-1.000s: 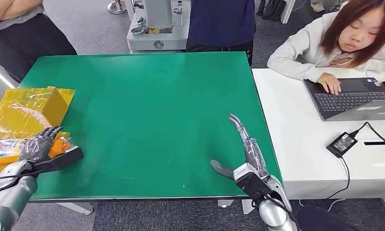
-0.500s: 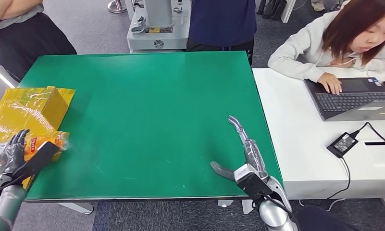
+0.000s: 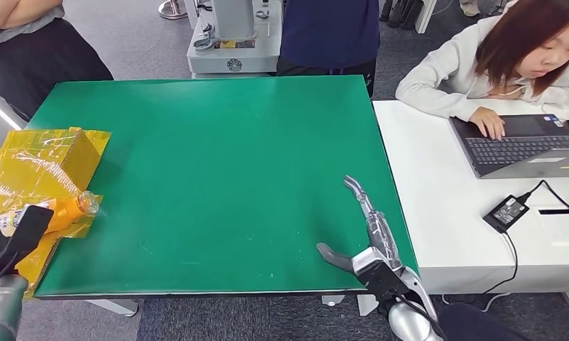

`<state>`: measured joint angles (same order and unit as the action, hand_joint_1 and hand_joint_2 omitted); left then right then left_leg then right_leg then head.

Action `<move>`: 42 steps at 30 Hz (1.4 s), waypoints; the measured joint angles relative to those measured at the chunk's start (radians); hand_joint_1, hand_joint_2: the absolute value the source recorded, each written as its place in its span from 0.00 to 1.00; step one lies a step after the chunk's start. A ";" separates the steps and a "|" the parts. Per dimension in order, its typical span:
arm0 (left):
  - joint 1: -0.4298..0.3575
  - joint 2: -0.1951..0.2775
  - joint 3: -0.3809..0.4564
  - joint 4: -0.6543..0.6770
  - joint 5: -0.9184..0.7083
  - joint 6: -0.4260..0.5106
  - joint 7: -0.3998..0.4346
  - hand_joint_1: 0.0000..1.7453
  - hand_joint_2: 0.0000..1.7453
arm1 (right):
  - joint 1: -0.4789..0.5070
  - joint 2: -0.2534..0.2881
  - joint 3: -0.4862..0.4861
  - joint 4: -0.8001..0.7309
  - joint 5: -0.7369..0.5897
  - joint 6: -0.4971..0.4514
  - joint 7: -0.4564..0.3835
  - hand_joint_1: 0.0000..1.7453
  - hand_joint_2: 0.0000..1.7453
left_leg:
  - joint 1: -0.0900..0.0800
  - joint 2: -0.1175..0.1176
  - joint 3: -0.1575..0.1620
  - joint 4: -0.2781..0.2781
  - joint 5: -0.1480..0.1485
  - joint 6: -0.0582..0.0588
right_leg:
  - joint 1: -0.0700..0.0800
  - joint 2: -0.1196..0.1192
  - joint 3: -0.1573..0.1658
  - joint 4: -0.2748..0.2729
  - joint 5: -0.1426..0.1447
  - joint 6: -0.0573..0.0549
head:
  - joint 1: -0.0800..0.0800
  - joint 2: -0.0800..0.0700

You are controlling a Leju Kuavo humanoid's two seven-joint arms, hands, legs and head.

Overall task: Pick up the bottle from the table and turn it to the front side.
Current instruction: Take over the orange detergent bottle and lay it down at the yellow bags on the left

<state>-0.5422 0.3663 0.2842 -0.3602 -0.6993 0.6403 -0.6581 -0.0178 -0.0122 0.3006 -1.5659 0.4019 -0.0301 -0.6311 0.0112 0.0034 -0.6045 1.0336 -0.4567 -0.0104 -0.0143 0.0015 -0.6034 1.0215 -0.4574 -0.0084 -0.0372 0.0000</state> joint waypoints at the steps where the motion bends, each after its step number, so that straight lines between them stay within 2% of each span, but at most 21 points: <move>1: 0.008 -0.010 0.009 -0.024 0.030 -0.001 -0.017 0.00 1.00 | 0.001 0.000 -0.001 0.000 -0.001 0.000 -0.001 0.00 1.00 | 0.000 0.000 0.000 0.000 0.000 0.000 | 0.000 0.000 0.000 0.000 0.000 0.000 | 0.000 0.000; 4: 0.047 -0.041 0.001 -0.115 0.123 -0.001 -0.026 0.00 1.00 | 0.002 0.000 -0.003 0.002 -0.005 0.000 -0.008 0.00 1.00 | 0.000 0.000 0.000 0.000 0.000 0.000 | 0.000 0.000 0.000 0.000 0.000 0.000 | 0.000 0.000; 7: 0.100 -0.065 -0.059 -0.238 0.254 0.003 -0.026 0.00 1.00 | 0.002 -0.001 -0.003 0.007 -0.013 -0.004 -0.016 0.00 1.00 | 0.000 0.000 0.000 0.000 0.000 0.000 | 0.000 0.000 0.000 0.000 0.000 0.000 | 0.000 0.000; 13: 0.221 -0.108 -0.232 -0.543 0.450 -0.024 -0.027 0.00 1.00 | 0.013 -0.006 -0.012 0.011 -0.033 -0.028 -0.036 0.00 1.00 | 0.000 -0.001 0.000 0.000 0.000 0.000 | 0.000 -0.001 0.000 -0.001 0.000 0.000 | 0.000 0.000; 17: 0.287 -0.153 -0.368 -0.749 0.482 -0.037 -0.027 0.00 1.00 | 0.025 -0.010 -0.025 0.008 -0.046 -0.040 -0.054 0.00 1.00 | 0.000 -0.001 -0.001 0.000 -0.001 0.001 | 0.000 -0.001 0.001 -0.002 0.000 0.001 | 0.000 0.000; 23: 0.318 -0.205 -0.550 -0.961 0.530 -0.138 -0.027 0.00 1.00 | 0.032 -0.010 -0.031 -0.006 -0.075 -0.065 -0.066 0.00 1.00 | -0.001 -0.002 -0.001 0.001 -0.001 0.002 | -0.001 -0.003 0.001 -0.002 0.000 0.001 | 0.000 0.000; 27: 0.306 -0.295 -0.695 -1.010 0.593 -0.207 -0.027 0.00 1.00 | 0.030 -0.011 -0.019 -0.022 -0.086 -0.099 -0.069 0.00 1.00 | -0.001 -0.003 -0.001 0.001 -0.001 0.002 | -0.001 -0.004 0.003 -0.002 0.000 0.001 | 0.000 0.000; 31: 0.284 -0.362 -0.790 -1.024 0.649 -0.257 -0.027 0.00 1.00 | 0.031 -0.027 -0.006 -0.043 -0.119 -0.131 -0.069 0.00 1.00 | -0.001 -0.003 -0.001 0.001 -0.001 0.002 | -0.001 -0.003 0.002 -0.003 0.001 0.002 | 0.000 0.000; 36: 0.277 -0.408 -0.840 -1.026 0.678 -0.302 -0.027 0.00 1.00 | 0.048 -0.053 -0.001 -0.081 -0.147 -0.157 -0.069 0.00 1.00 | -0.001 -0.003 -0.001 0.001 -0.001 0.002 | -0.001 -0.003 0.002 -0.003 0.001 0.002 | 0.000 0.000; 42: 0.279 -0.433 -0.870 -1.026 0.693 -0.333 -0.027 0.00 1.00 | 0.082 -0.075 0.018 -0.118 -0.158 -0.191 -0.069 0.00 1.00 | -0.001 -0.003 -0.001 0.001 -0.001 0.002 | -0.001 -0.003 0.002 -0.002 0.000 0.002 | 0.000 0.000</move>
<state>-0.2631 -0.0664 -0.5857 -1.3863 -0.0067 0.3076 -0.6851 0.0644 -0.0870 0.3182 -1.6836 0.2435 -0.2212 -0.7000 0.0105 0.0006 -0.6057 1.0343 -0.4582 -0.0080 -0.0153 -0.0017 -0.6019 1.0191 -0.4573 -0.0067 -0.0372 0.0001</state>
